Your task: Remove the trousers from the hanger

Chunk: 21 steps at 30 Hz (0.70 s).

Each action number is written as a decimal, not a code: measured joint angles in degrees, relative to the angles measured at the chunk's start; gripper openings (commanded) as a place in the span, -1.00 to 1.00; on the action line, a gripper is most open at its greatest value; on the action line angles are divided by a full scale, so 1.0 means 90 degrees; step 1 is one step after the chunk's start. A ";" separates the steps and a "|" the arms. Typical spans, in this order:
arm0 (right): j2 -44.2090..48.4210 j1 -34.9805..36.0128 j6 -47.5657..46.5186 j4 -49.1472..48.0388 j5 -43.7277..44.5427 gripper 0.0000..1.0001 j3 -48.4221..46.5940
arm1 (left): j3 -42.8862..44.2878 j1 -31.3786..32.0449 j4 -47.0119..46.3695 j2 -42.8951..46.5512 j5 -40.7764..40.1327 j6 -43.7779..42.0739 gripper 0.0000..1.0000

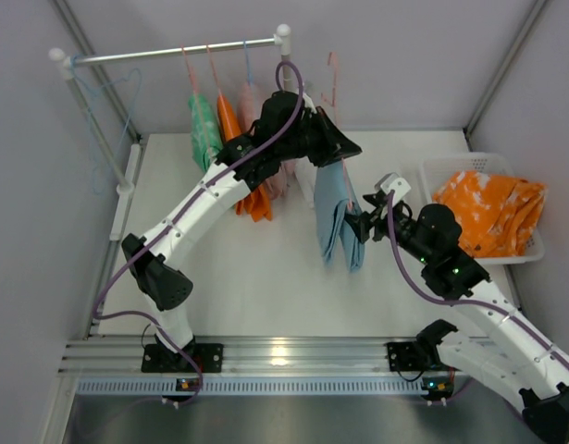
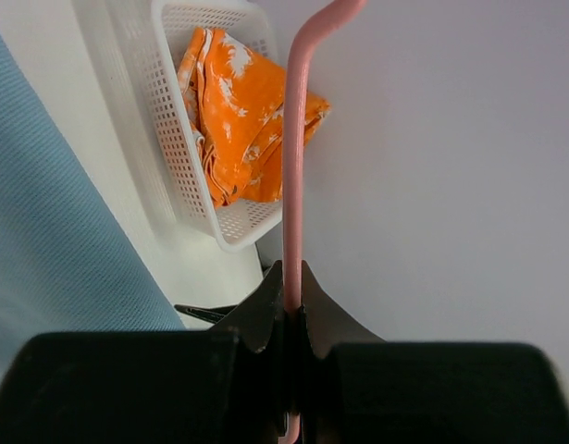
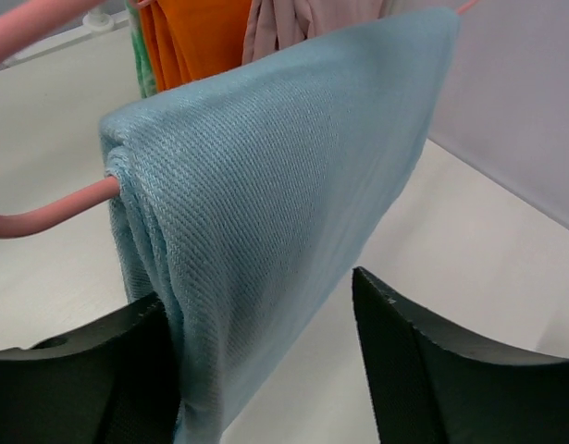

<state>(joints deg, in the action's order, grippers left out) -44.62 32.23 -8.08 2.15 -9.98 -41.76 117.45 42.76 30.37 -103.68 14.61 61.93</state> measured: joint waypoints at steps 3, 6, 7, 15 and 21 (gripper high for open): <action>-0.0005 0.0000 -0.0044 -0.0005 0.0180 0.01 0.0000 | 0.0000 -0.0002 -0.0012 0.0000 0.0007 -0.0002 -1.00; -0.0005 0.0002 -0.0058 -0.0017 0.0289 -0.20 0.0000 | -0.0002 -0.0002 -0.0044 0.0000 0.0027 -0.0002 -1.00; -0.0005 0.0002 -0.0068 -0.0027 0.0304 -0.27 0.0000 | -0.0005 -0.0002 -0.0049 0.0000 0.0053 -0.0002 -1.00; -0.0007 0.0005 -0.0073 0.0027 0.0469 -1.00 -0.0007 | -0.0529 0.0002 -0.0289 0.0075 0.0284 -0.0097 -1.00; -0.0095 0.0002 0.0102 0.0267 0.0576 -1.00 -0.0386 | -0.1333 0.0012 -0.0384 0.0364 0.0369 -0.0488 -1.00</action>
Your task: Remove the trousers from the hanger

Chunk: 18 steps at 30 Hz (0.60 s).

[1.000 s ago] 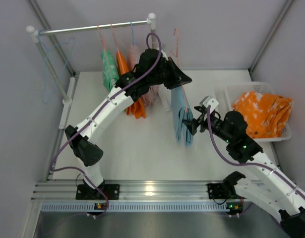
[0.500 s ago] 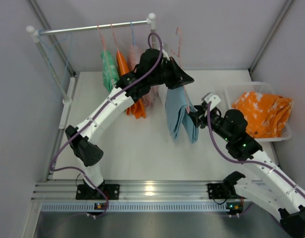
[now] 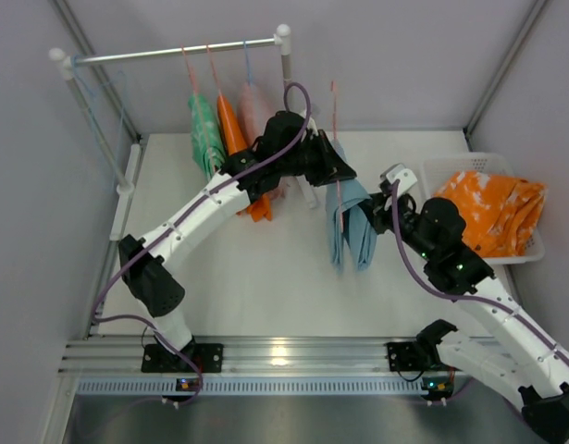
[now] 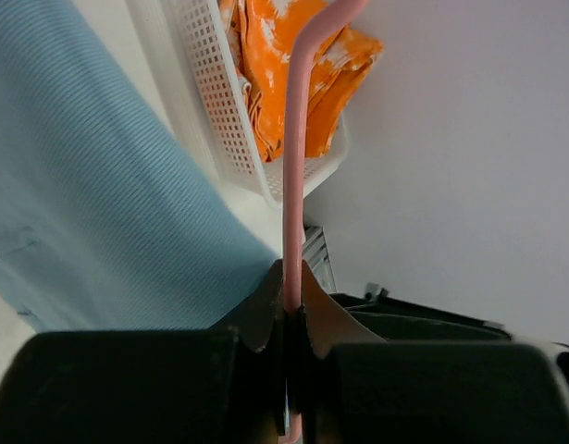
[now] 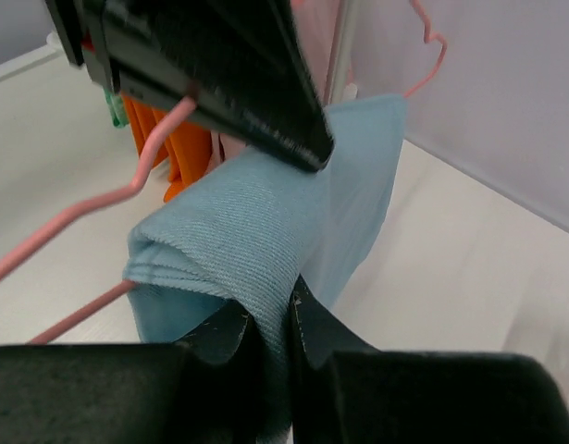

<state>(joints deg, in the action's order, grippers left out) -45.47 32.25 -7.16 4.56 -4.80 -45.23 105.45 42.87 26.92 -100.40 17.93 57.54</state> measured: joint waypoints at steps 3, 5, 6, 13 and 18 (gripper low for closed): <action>-0.0039 -0.0034 0.0209 0.0175 -0.0002 -1.00 -0.0398 | -0.0265 0.0007 -0.0085 0.0143 0.0114 -0.0206 -1.00; -0.0051 -0.0078 0.0340 0.0323 -0.0029 -1.00 -0.0617 | -0.0386 0.0029 -0.0206 0.0243 0.0206 -0.0272 -1.00; -0.0051 -0.0107 0.0420 0.0415 -0.0053 -1.00 -0.0714 | -0.0476 0.0034 -0.0284 0.0318 0.0236 -0.0304 -1.00; -0.0109 -0.0350 0.0935 0.0928 -0.0107 -1.00 -0.1387 | -0.0670 0.0039 -0.0699 0.0563 0.0289 -0.0527 -1.00; -0.0109 -0.0758 0.1243 0.1122 0.0044 -1.00 -0.1846 | -0.0736 0.0039 -0.0814 0.0563 0.0287 -0.0607 -1.00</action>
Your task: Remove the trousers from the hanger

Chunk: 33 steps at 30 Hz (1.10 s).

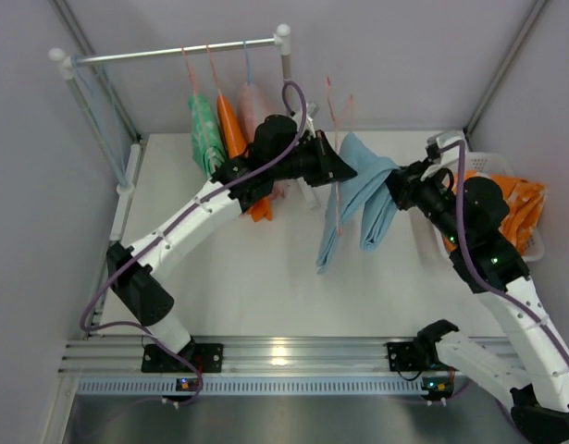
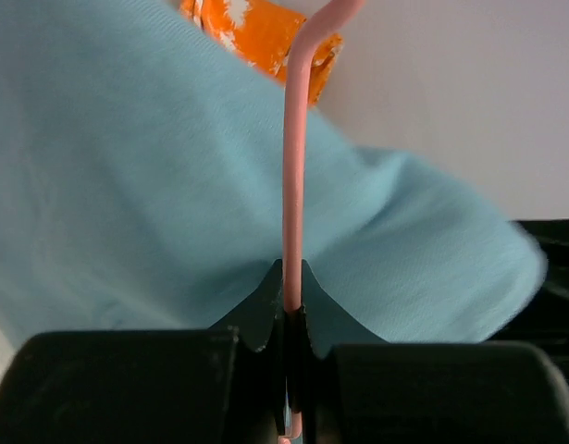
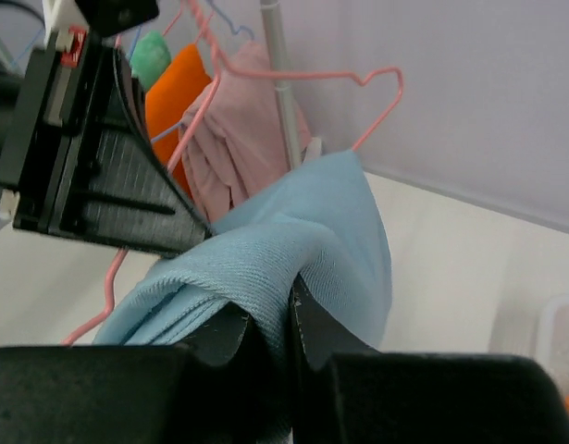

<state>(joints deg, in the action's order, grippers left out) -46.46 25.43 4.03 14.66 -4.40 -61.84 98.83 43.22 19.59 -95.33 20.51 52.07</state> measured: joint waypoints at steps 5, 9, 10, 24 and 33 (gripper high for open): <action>0.0104 -0.0386 0.0189 -0.0039 0.0389 -1.00 -0.0639 | -0.0384 0.0002 0.0226 -0.0007 0.0019 -0.0197 -1.00; 0.0345 -0.0670 0.0316 -0.0187 0.0670 -1.00 -0.1044 | -0.0743 0.0022 0.0425 -0.0010 0.0044 -0.0330 -1.00; 0.0379 -0.0736 0.0345 -0.0250 0.0758 -1.00 -0.1144 | -0.0828 0.0019 0.0471 -0.0022 0.0034 -0.0384 -1.00; 0.0529 -0.0857 -0.0748 -0.0775 0.2871 -1.00 -0.1972 | -0.1005 -0.0012 0.1056 -0.0214 -0.0051 -0.1039 -1.00; 0.0925 -0.0862 -0.2866 -0.1294 0.4911 -1.00 -0.0721 | -0.0459 -0.0012 0.1205 0.0109 -0.0175 -0.1523 -1.00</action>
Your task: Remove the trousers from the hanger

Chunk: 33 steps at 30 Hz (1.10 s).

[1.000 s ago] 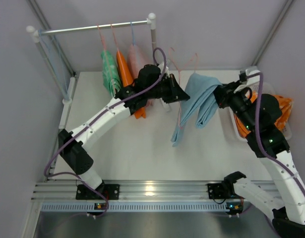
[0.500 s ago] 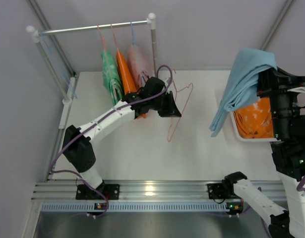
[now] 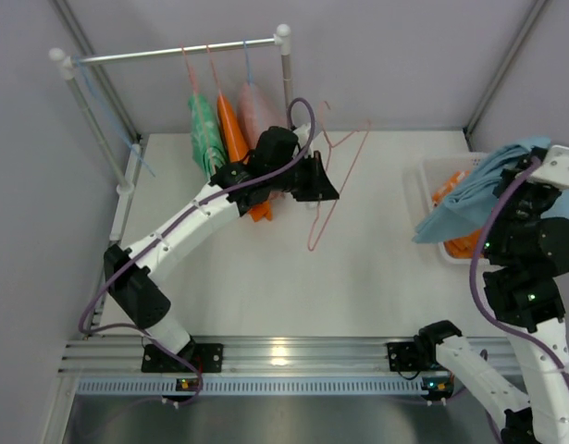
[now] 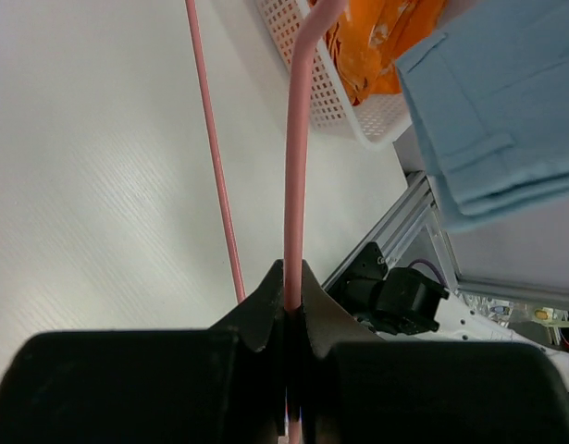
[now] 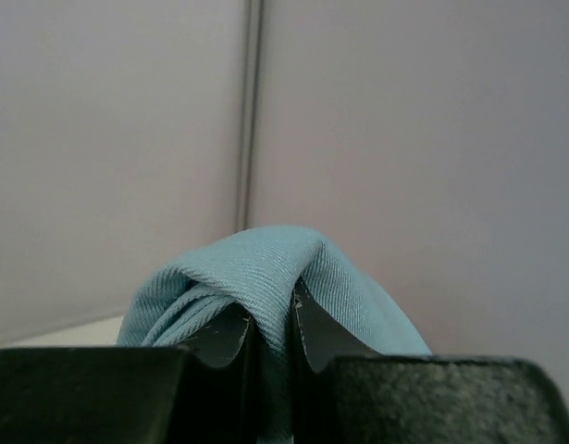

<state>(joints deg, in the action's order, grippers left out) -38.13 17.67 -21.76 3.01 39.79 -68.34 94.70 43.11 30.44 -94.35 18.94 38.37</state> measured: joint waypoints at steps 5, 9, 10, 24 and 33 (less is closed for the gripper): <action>0.0053 -0.0061 -0.1073 -0.0527 0.0612 -1.00 0.1061 | 0.0102 0.0000 -0.0007 0.0221 -0.0063 -0.0046 -1.00; -0.0284 -0.0624 -0.1423 -0.0617 0.0729 -1.00 0.1433 | 0.0104 0.0000 -0.0002 0.0294 -0.0078 -0.0044 -1.00; -0.0437 -0.0877 -0.1418 -0.0627 0.0699 -1.00 0.1440 | 0.0104 0.0000 -0.0002 0.0299 -0.0090 -0.0044 -1.00; -0.3390 -0.2722 -0.0889 -0.1919 -0.1018 -1.00 0.1644 | 0.0104 0.0000 -0.0022 0.0508 -0.0049 -0.0308 -1.00; -0.5331 -0.2735 -0.0629 -0.2412 -0.1525 0.62 0.0976 | 0.0104 -0.0005 0.0119 0.1163 -0.0073 -0.1447 -1.00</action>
<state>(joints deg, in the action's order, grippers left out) -86.11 -6.94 -27.42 -18.70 26.06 -59.55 95.64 43.07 31.51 -83.88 18.28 25.34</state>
